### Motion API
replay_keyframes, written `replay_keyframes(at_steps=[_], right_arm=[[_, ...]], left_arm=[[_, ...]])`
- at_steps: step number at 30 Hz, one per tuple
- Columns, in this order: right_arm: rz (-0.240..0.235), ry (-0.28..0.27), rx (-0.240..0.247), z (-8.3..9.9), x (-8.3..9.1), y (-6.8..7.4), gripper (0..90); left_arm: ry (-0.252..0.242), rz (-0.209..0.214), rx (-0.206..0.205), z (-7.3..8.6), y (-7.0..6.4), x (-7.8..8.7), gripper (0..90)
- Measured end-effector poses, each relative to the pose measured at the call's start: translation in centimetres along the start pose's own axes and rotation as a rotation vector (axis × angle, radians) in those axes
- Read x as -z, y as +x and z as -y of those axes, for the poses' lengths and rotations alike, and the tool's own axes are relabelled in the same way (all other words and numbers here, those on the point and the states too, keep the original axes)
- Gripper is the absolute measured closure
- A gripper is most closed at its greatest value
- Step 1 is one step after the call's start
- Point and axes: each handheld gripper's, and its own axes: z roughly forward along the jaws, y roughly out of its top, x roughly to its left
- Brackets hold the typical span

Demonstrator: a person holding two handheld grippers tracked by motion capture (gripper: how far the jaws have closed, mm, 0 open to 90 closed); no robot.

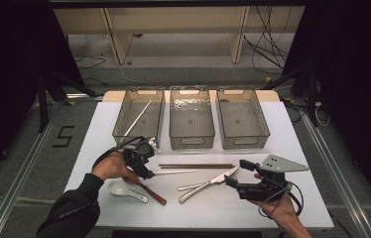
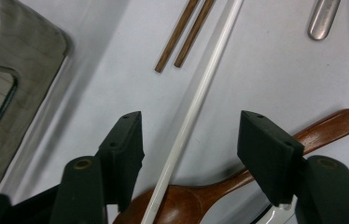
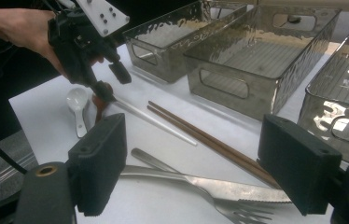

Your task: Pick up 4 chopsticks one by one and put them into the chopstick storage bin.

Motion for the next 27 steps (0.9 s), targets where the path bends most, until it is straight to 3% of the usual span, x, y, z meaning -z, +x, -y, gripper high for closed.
replay_keyframes(at_steps=[11,27], right_arm=[[0.001,0.000,0.000,0.0,0.0,0.1,24.8],[0.000,0.003,0.001,0.0,0.0,0.1,24.9]], left_arm=[[0.067,0.012,-0.010,0.4,0.3,-1.6,55.0],[0.080,0.014,-0.033,0.8,0.7,-2.6,68.5]])
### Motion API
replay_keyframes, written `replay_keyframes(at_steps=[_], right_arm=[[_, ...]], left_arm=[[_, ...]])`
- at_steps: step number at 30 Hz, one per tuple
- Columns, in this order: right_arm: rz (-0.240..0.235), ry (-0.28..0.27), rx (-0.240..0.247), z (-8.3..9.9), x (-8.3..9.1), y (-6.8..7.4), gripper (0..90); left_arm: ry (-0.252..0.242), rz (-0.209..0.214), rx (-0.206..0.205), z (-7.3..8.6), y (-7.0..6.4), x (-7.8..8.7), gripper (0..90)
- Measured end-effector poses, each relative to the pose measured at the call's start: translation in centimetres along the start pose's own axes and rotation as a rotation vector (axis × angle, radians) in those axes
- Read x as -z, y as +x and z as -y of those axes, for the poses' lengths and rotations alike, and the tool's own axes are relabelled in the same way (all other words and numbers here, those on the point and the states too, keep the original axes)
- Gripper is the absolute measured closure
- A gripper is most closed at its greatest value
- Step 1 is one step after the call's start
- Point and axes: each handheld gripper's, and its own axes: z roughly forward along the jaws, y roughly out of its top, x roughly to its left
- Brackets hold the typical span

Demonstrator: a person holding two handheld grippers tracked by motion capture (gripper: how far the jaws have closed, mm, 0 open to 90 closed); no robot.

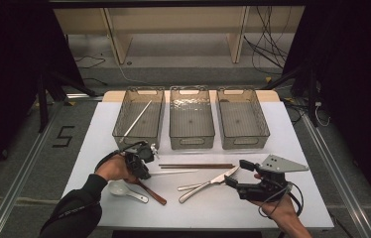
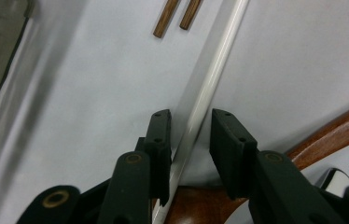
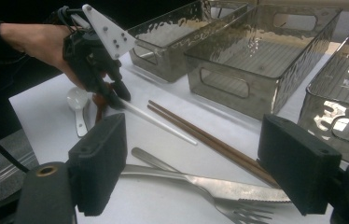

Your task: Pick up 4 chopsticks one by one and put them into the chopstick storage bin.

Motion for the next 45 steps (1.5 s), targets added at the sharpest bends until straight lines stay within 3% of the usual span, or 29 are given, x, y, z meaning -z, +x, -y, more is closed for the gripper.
replay_keyframes(at_steps=[3,11,17,21,35,45], right_arm=[[-0.001,-0.001,0.001,0.0,0.0,0.0,24.9],[-0.001,0.001,0.001,0.0,0.0,0.0,25.0],[-0.002,0.001,-0.001,0.0,0.0,0.0,25.0],[-0.002,0.003,0.002,0.0,0.0,0.0,25.0],[-0.003,0.004,0.003,0.0,0.0,0.0,25.0],[-0.002,0.005,0.003,0.0,0.0,0.0,25.0]], left_arm=[[0.004,-0.003,-0.028,0.0,0.0,0.0,69.6],[-0.014,0.007,-0.048,0.1,-0.2,0.0,76.0],[-0.028,0.015,-0.105,0.2,-0.1,0.1,79.4],[-0.045,0.011,-0.119,0.2,-0.3,0.0,82.6],[-0.040,-0.002,-0.173,0.2,-0.5,0.5,83.6],[-0.045,0.016,-0.213,0.1,-0.9,1.4,83.8]])
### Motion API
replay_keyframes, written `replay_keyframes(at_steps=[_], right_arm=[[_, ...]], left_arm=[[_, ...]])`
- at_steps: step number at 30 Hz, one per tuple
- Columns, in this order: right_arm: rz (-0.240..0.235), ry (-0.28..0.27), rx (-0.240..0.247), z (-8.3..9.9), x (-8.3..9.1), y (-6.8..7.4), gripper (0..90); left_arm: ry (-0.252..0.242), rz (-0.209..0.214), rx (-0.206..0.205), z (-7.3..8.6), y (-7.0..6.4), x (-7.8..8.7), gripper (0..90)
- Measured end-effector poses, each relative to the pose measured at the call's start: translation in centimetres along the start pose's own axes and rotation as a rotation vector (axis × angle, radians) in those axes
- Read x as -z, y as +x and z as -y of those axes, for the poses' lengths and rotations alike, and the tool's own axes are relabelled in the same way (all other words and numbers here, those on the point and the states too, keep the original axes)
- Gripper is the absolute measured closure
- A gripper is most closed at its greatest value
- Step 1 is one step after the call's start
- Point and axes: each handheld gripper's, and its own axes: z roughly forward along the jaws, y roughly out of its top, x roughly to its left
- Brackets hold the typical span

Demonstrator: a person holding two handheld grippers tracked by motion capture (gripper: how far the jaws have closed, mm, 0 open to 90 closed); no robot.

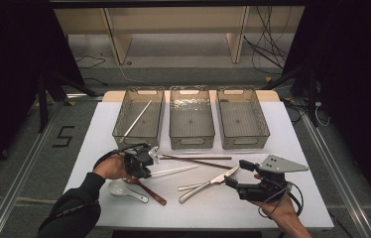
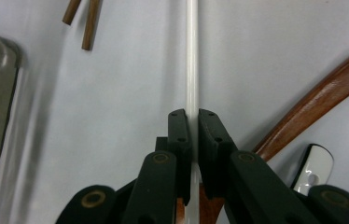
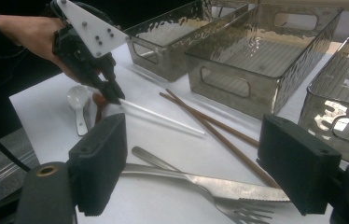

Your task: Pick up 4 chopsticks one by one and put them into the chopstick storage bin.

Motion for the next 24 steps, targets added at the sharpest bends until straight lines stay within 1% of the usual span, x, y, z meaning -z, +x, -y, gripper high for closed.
replay_keyframes(at_steps=[2,4,7,14,15,18,19,20,21,22,23,24], right_arm=[[0.000,-0.001,0.000,0.0,0.0,0.0,25.0],[0.000,0.000,0.000,0.0,0.0,0.0,25.0],[0.002,-0.001,-0.002,0.0,0.0,0.0,25.0],[0.002,-0.001,-0.002,0.0,0.0,0.0,25.0],[0.001,-0.002,-0.002,0.0,0.0,0.0,25.0],[0.000,0.000,-0.002,0.0,0.0,0.0,25.0],[0.002,-0.001,-0.003,0.0,0.0,0.0,25.0],[0.002,-0.001,-0.002,0.0,0.0,0.0,25.0],[0.002,-0.001,-0.003,0.0,0.0,0.0,25.0],[0.002,-0.001,-0.003,0.0,0.0,0.0,25.0],[0.003,-0.001,-0.002,0.0,0.0,0.0,25.0],[0.002,-0.001,-0.003,0.0,0.0,0.0,25.0]], left_arm=[[-0.001,-0.003,-0.003,-0.1,0.0,0.1,83.8],[-0.009,0.000,0.002,-0.1,-0.1,0.3,83.8],[-0.024,-0.009,0.004,-0.1,0.0,0.7,83.8],[-0.098,-0.008,0.048,-0.2,0.3,1.5,83.7],[-0.115,-0.010,0.065,-0.1,0.3,1.6,83.7],[-0.147,-0.013,0.087,-0.1,0.5,2.0,83.8],[-0.168,-0.009,0.107,-0.1,0.5,2.0,83.8],[-0.178,-0.010,0.112,-0.1,0.5,2.2,83.8],[-0.182,-0.016,0.113,-0.1,0.6,2.3,83.8],[-0.184,-0.012,0.124,-0.2,0.6,2.5,83.8],[-0.179,-0.017,0.120,-0.2,0.6,2.6,83.8],[-0.187,-0.022,0.131,-0.2,0.6,2.7,83.8]])
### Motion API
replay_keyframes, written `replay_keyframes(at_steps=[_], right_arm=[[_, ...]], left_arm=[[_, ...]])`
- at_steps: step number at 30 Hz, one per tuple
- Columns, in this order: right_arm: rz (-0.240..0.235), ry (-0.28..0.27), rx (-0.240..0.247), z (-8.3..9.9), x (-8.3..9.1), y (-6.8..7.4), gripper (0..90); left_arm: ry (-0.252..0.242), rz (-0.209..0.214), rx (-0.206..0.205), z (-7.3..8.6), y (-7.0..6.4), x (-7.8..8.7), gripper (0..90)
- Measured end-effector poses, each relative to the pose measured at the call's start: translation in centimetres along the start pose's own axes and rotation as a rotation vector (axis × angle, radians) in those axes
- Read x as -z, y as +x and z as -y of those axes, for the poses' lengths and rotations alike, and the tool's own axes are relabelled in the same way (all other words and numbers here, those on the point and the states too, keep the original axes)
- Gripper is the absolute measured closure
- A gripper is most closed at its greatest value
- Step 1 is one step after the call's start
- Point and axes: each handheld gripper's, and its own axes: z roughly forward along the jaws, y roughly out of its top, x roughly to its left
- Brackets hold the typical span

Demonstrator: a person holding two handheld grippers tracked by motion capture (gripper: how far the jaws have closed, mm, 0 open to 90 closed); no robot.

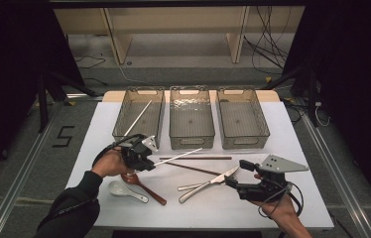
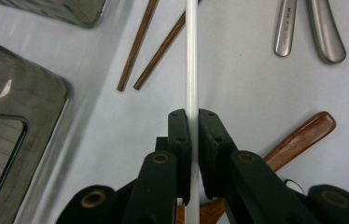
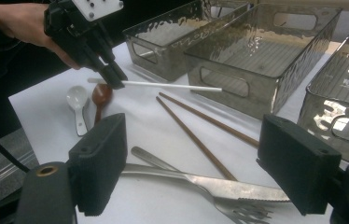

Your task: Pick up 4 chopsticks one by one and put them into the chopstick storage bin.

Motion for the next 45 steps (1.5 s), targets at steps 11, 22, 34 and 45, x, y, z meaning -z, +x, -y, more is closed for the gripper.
replay_keyframes(at_steps=[11,22,34,45], right_arm=[[0.000,0.000,0.000,0.0,0.0,0.0,25.0],[0.001,0.004,-0.002,0.1,-0.1,0.0,24.9],[0.003,0.004,0.000,0.1,-0.1,-0.1,25.0],[0.005,0.005,-0.002,0.1,-0.1,-0.1,24.9]], left_arm=[[-0.089,-0.029,0.079,-0.3,0.6,1.4,83.7],[-0.160,-0.087,0.169,-0.2,1.5,2.6,83.8],[-0.217,-0.135,0.258,0.0,2.8,3.7,83.7],[-0.260,-0.172,0.336,0.5,4.7,4.9,83.8]])
